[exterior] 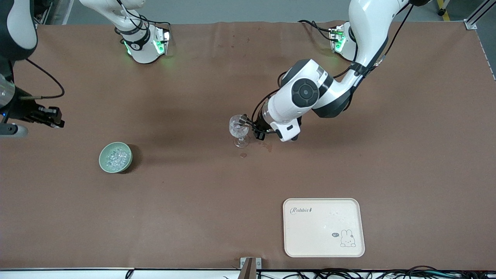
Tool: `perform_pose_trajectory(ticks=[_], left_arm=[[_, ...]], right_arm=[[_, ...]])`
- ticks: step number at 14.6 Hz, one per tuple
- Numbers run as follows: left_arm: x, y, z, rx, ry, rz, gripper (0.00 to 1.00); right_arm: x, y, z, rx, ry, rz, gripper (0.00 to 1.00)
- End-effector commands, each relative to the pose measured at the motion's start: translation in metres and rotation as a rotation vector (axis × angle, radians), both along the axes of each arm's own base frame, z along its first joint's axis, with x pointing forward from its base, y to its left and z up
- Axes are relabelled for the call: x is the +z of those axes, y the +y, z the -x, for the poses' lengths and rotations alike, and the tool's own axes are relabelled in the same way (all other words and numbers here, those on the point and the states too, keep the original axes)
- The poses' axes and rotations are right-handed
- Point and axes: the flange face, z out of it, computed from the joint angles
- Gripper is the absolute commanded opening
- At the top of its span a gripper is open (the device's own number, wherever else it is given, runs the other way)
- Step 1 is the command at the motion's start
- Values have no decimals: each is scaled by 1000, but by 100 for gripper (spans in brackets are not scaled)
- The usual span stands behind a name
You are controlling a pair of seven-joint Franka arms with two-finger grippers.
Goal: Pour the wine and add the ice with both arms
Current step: 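Tilt the jigger into the glass while the right gripper lifts ice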
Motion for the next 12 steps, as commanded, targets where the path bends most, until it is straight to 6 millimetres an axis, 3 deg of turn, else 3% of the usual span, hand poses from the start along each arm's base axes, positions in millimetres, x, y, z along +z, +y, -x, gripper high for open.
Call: perform_pose_trajectory(ticks=[1,9,12], left_arm=[[4,-9,4,-3,-37,-27,0],[2,-22,16,-46,-126,-120,0],[2,-21,16,-49,-133,-126,0]], right_arm=[[21,34,17,-29,-12,8,4],[96,9,21,-64,-53,6,4],[102,6,19,-45,-41,7,3]])
